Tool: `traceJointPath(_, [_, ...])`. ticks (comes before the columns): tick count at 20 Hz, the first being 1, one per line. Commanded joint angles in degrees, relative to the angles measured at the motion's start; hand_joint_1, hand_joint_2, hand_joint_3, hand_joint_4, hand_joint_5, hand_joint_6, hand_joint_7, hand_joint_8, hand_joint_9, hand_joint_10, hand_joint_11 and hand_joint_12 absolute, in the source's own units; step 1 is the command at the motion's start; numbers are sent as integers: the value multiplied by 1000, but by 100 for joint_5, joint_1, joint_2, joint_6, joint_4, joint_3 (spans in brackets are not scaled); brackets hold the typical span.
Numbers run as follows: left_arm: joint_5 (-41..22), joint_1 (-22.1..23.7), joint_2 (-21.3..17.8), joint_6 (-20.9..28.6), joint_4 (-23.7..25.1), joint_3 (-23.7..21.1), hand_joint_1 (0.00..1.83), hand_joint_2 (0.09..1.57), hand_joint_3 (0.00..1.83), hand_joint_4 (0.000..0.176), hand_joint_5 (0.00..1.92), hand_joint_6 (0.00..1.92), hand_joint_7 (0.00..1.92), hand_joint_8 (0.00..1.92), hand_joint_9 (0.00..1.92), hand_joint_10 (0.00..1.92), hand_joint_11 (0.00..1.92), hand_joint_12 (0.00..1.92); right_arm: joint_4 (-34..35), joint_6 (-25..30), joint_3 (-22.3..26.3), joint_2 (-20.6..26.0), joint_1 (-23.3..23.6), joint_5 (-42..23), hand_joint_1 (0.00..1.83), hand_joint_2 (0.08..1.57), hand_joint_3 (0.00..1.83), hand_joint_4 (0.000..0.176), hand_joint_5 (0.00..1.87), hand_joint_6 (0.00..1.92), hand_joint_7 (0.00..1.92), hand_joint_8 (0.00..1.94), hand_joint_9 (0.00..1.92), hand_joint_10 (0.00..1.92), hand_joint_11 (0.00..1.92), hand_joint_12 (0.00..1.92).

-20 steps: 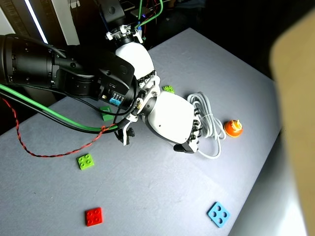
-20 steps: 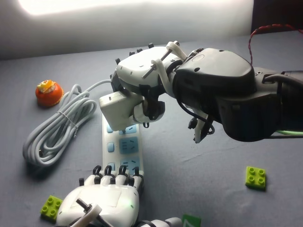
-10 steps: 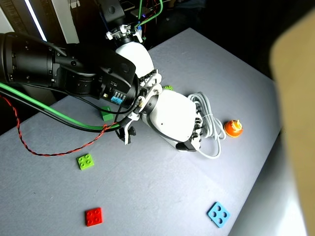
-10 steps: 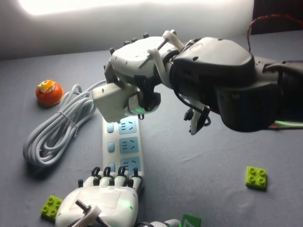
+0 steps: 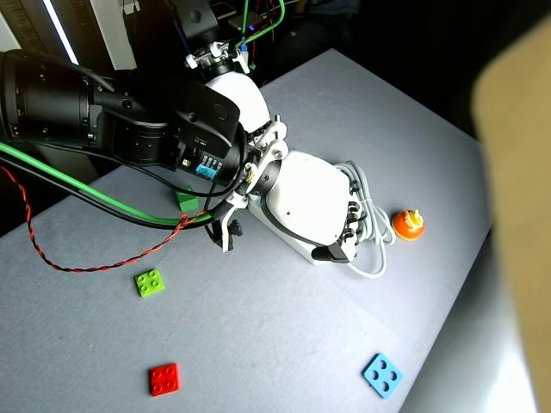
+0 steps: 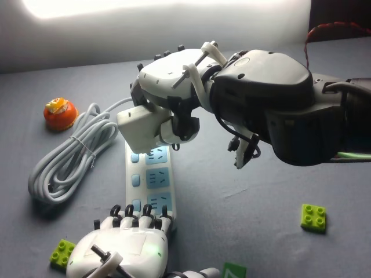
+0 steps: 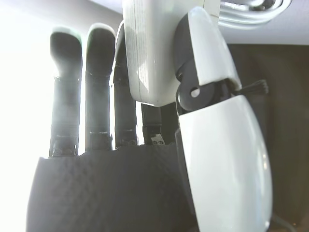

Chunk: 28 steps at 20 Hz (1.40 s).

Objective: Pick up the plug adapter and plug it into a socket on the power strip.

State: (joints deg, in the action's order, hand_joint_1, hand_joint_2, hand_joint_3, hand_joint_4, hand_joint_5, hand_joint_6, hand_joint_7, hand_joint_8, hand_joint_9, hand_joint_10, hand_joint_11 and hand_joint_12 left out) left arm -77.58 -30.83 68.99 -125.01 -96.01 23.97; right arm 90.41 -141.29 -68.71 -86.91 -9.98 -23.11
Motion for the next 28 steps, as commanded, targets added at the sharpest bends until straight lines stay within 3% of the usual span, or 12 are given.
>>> traceJointPath(1, [-266,-6,-78,-15,222,-25,0,1226,0,0,71,2,44,2,20,1,16,67,-253,12,-8,34,39,-31,1186,1286,1,0,569,1267,784,1560,687,1468,618,1751])
traceJointPath(6, [-266,-4,-91,-15,223,-22,0,1229,1,0,80,5,59,6,33,5,8,76,-254,63,-9,33,-7,-37,1196,1266,0,0,640,1199,794,1554,665,1472,608,1760])
traceJointPath(13, [-269,1,-115,-15,224,-27,0,1228,0,0,73,1,58,4,34,4,18,93,-254,111,-56,16,-85,-33,1191,1276,1,0,593,1248,796,1544,694,1470,635,1738])
traceJointPath(15, [-279,-6,-115,-15,224,-27,21,1224,0,0,98,1,77,1,54,2,0,190,-254,119,-73,11,-75,-19,1186,1285,0,0,571,1282,786,1550,677,1491,610,1764])
traceJointPath(19, [-301,-18,-115,-15,224,-41,8,1222,0,0,94,4,67,4,43,4,0,146,-254,127,-126,5,-46,7,1198,1261,0,0,627,1215,815,1514,689,1455,625,1718])
traceJointPath(20, [-307,-20,-115,-15,224,-44,1,1224,0,0,93,2,60,1,32,2,0,119,-254,128,-127,7,-48,8,1186,1286,0,0,562,1282,788,1551,675,1505,605,1762])
traceJointPath(22, [-318,-21,-115,-15,224,-49,4,1226,1,0,110,1,80,1,57,0,0,185,-254,129,-126,7,-74,8,1186,1283,1,0,577,1268,785,1562,656,1505,600,1749])
traceJointPath(25, [-379,-21,-115,-15,224,-57,19,1222,0,0,112,3,80,2,55,3,0,215,-254,127,-125,4,-115,8,1224,1204,0,0,821,1020,831,1476,659,1440,603,1720])
traceJointPath(28, [-378,-23,-115,-15,224,-55,16,1228,1,0,89,0,60,0,35,0,0,153,-254,133,-119,-28,-174,6,1213,1230,0,0,733,1122,825,1500,667,1446,617,1718])
